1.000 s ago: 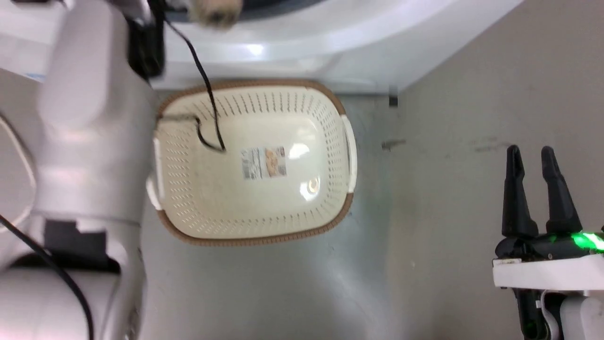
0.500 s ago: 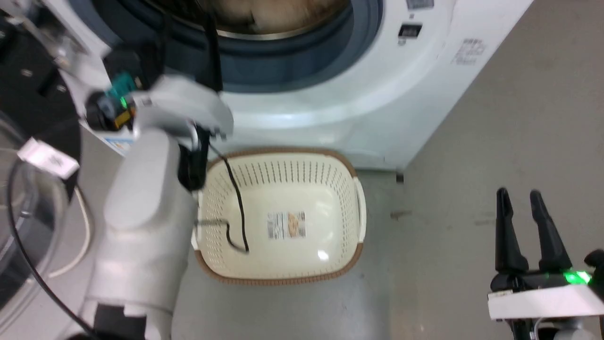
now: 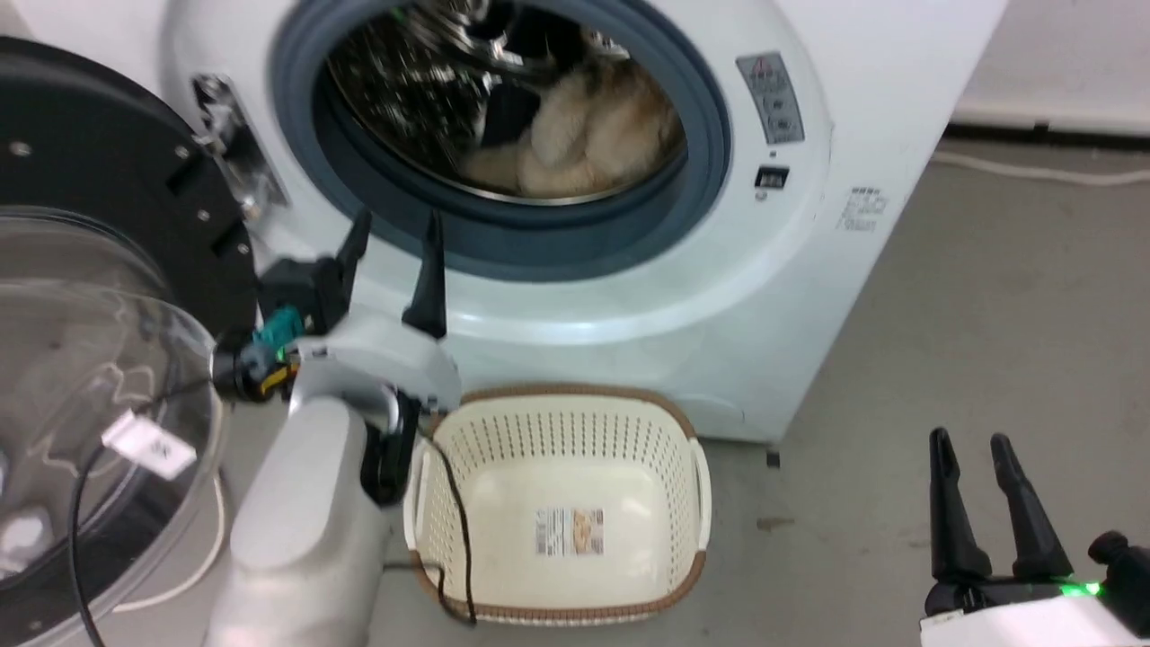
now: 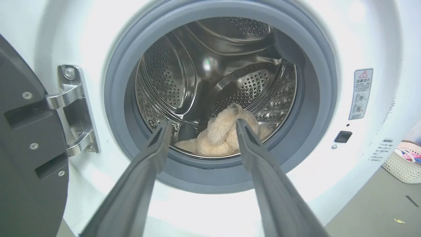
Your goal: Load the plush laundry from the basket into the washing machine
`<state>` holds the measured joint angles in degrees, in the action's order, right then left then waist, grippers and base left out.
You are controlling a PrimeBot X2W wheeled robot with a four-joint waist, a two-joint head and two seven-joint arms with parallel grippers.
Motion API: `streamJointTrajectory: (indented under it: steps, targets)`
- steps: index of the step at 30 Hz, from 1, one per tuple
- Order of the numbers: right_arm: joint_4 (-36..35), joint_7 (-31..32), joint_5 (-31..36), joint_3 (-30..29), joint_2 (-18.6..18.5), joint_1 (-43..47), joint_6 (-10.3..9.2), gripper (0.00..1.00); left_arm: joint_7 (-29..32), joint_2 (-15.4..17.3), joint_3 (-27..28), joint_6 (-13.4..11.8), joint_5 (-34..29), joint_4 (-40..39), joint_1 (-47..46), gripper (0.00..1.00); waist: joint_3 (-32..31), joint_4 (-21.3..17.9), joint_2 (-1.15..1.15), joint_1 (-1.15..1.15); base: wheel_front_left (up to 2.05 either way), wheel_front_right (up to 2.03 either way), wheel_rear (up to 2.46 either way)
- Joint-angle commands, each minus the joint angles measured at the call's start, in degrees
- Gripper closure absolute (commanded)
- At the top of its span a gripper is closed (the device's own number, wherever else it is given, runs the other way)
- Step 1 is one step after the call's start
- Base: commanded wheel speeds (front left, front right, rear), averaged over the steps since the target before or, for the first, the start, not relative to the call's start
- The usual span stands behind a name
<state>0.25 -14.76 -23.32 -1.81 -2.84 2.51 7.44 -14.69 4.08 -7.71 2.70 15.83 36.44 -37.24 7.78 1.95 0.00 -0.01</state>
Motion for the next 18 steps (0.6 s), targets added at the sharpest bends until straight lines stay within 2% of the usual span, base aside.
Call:
streamJointTrajectory:
  steps: [1, 10, 18]
  targets:
    - [0.3, -0.2, -0.1, 0.0, 0.0, 1.4, 0.05, 0.0, -0.3, 0.0, -0.2, 0.0, 0.1, -1.0, 2.7, 0.0, -2.3, 0.7, 0.0, 0.01, 0.0, 0.0, 0.0]
    - [1.0, -0.2, 0.8, 0.1, 0.0, 4.8, 0.05, 0.0, 0.1, 0.8, -1.0, -1.3, 0.0, -7.1, 14.4, 0.0, -7.8, 1.2, 0.0, 0.01, 0.0, 0.0, 0.0]
    - [0.9, -0.2, 3.2, 0.2, 0.0, 5.9, 0.05, 0.0, 2.0, 1.8, -0.8, -3.2, 0.6, -14.7, 23.1, 0.0, -9.2, 1.2, 0.0, 0.01, 0.0, 0.0, 0.0]
